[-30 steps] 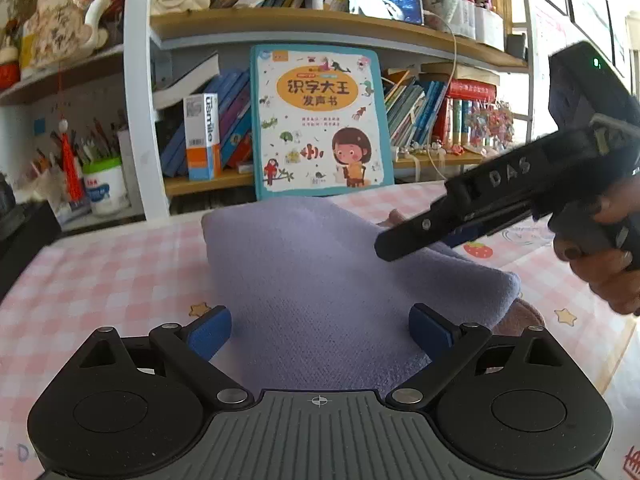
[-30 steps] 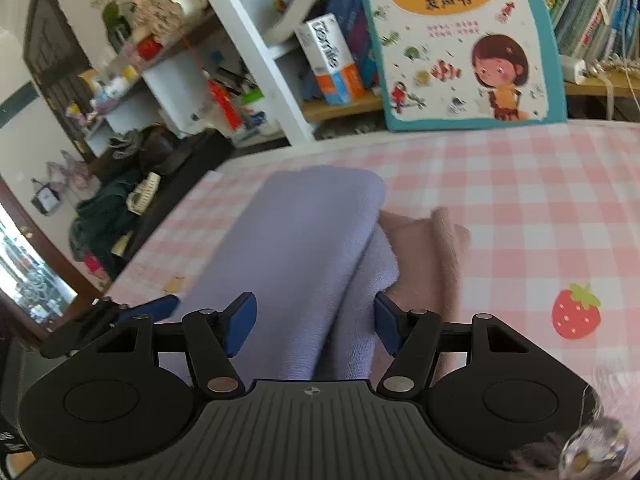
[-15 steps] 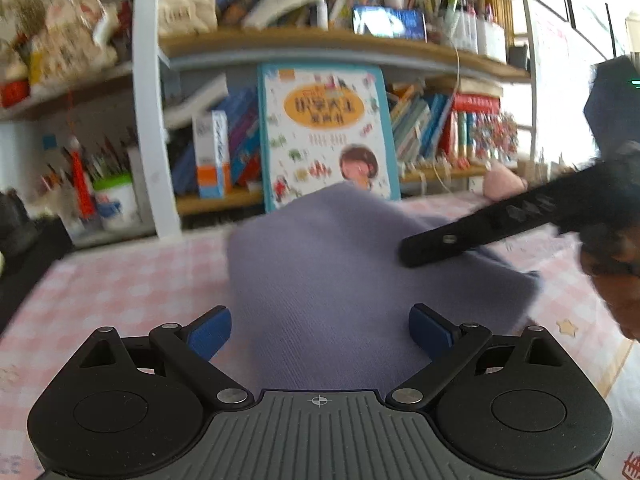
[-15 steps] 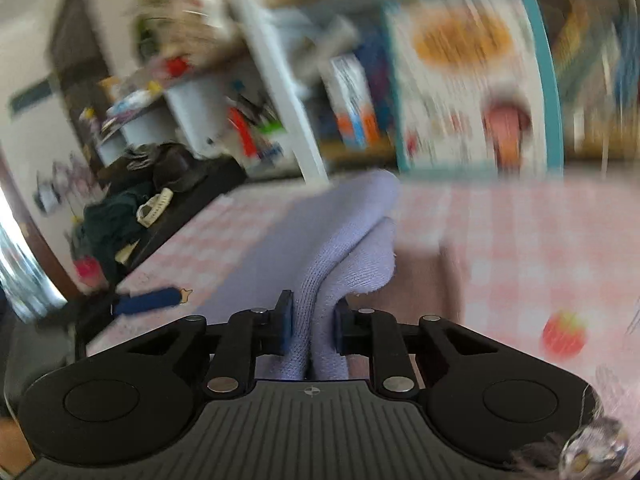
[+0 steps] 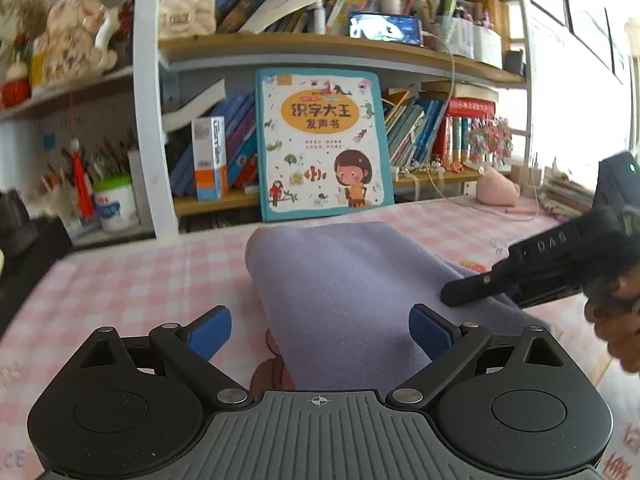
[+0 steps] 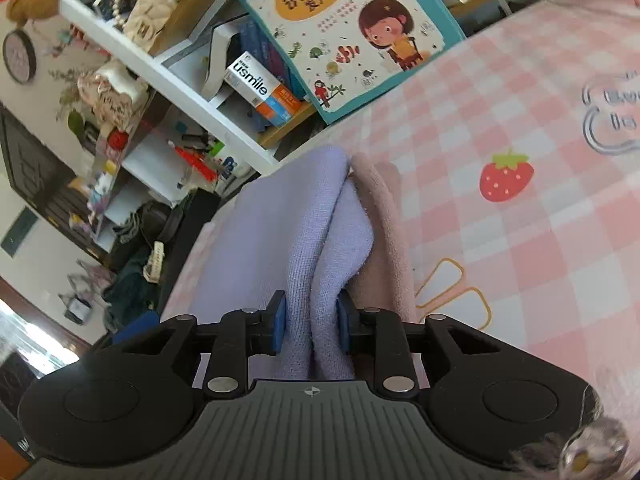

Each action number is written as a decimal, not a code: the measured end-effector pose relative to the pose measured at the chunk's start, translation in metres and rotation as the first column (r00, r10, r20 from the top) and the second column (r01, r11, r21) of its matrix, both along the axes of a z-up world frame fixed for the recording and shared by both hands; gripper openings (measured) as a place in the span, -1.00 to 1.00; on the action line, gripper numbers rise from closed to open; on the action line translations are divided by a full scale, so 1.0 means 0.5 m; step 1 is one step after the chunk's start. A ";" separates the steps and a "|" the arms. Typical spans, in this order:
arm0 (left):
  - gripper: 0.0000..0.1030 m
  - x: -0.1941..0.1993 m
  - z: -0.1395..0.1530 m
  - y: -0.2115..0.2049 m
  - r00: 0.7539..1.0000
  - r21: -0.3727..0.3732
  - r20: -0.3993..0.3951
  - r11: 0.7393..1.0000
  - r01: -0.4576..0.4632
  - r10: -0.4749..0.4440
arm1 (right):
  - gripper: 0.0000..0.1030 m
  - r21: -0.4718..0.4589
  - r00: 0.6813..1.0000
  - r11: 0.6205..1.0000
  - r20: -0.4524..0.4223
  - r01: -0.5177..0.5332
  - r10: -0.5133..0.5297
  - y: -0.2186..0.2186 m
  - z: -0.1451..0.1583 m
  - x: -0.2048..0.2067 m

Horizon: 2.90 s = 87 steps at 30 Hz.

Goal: Fold clothes

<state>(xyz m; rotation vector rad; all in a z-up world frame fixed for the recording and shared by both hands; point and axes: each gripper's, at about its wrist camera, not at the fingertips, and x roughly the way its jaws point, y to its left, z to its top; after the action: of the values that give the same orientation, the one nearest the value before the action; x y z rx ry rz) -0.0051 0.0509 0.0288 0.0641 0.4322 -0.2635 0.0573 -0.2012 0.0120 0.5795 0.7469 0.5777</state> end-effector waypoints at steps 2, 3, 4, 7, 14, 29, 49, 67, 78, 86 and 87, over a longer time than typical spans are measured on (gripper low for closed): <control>0.89 0.004 0.004 0.006 1.000 -0.034 -0.007 0.999 -0.011 0.011 | -0.64 -0.062 0.998 0.998 0.062 -0.004 0.008 0.016 0.016 -0.015; 0.89 0.004 0.005 0.009 1.000 -0.049 -0.010 0.999 -0.011 0.011 | -0.66 -0.092 0.996 0.996 0.092 -0.005 0.013 0.023 0.024 -0.022; 0.89 0.004 0.006 0.013 1.000 -0.059 -0.011 0.998 -0.011 0.011 | -0.67 -0.123 0.992 0.992 0.122 -0.004 0.020 0.031 0.031 -0.029; 0.89 0.007 0.007 0.020 1.000 -0.075 -0.018 0.997 -0.017 0.015 | -0.67 -0.214 0.977 0.977 0.211 0.002 0.044 0.055 0.055 -0.051; 0.90 0.012 -0.005 0.026 0.998 -0.077 -0.055 0.997 -0.032 0.028 | -0.52 -0.215 0.993 0.977 0.117 0.003 0.022 0.046 0.019 -0.024; 0.89 0.088 -0.044 0.094 0.967 -0.396 -0.254 0.916 -0.069 -0.037 | 0.29 -0.087 0.997 0.995 -0.052 0.045 -0.049 -0.023 0.005 0.013; 0.32 0.083 -0.047 0.041 0.965 -0.338 -0.253 0.941 -0.022 -0.069 | -0.51 -0.276 0.980 0.961 0.187 -0.008 0.062 0.048 0.046 -0.049; 0.22 0.114 -0.083 0.080 0.942 -0.489 -0.321 0.869 -0.080 -0.094 | -0.33 -0.063 0.999 0.998 -0.027 -0.027 0.025 0.025 -0.008 0.031; 0.30 0.100 -0.072 0.069 0.944 -0.439 -0.313 0.898 -0.042 -0.108 | -0.28 -0.173 0.997 0.984 0.064 -0.031 0.042 0.035 0.005 -0.008; 0.52 0.115 -0.090 0.095 0.928 -0.514 -0.349 0.855 -0.073 -0.130 | -0.06 -0.075 0.999 0.997 -0.034 -0.021 0.018 0.013 -0.018 0.004; 0.51 0.115 -0.090 0.094 0.929 -0.513 -0.346 0.855 -0.071 -0.130 | -0.06 -0.050 0.999 0.999 -0.046 -0.020 0.017 0.010 -0.023 0.005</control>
<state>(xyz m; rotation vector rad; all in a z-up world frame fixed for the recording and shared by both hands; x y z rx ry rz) 0.0523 0.0980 -0.0162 -0.5231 0.7255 -0.4199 0.0599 -0.1964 0.0004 0.5410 0.8083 0.5627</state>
